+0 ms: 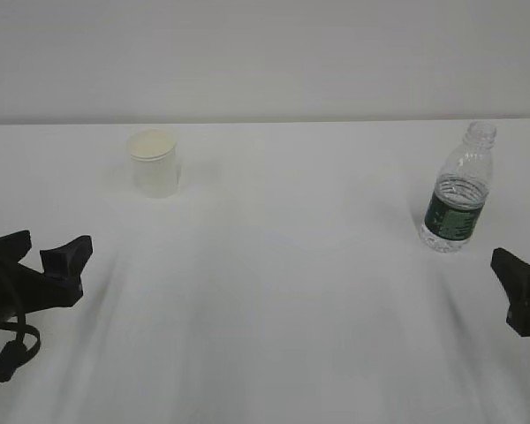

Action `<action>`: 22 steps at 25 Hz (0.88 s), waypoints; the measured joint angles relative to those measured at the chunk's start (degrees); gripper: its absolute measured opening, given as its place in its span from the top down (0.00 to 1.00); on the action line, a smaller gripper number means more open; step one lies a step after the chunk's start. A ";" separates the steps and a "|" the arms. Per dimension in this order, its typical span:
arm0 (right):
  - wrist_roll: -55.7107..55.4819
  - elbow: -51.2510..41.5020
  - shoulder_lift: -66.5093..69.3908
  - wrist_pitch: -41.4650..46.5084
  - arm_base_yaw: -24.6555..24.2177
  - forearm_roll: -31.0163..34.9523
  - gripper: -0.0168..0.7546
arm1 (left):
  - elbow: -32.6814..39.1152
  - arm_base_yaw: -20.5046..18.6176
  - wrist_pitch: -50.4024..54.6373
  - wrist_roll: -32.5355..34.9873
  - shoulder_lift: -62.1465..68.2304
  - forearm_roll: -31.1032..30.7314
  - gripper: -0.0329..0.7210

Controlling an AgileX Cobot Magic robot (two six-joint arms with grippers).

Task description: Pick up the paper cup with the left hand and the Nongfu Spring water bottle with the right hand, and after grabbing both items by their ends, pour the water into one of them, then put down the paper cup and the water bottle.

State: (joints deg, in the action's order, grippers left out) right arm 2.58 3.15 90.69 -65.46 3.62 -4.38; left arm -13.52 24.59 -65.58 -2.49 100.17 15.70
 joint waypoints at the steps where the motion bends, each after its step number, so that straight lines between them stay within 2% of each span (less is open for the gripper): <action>1: 0.00 0.00 0.00 0.00 0.00 0.00 0.22 | 0.00 0.00 0.00 0.00 0.39 0.09 0.18; 16: 0.13 5.99 8.86 -0.21 0.00 0.03 0.22 | -0.36 0.00 0.00 -1.07 2.03 -0.71 0.18; 22: 0.13 9.49 12.65 -0.21 0.00 0.03 0.22 | -3.35 0.00 0.00 -1.27 2.17 -0.81 0.18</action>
State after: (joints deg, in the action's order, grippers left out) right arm 2.71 12.65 103.33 -65.67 3.62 -4.35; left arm -16.87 24.59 -65.58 -3.76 102.33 14.89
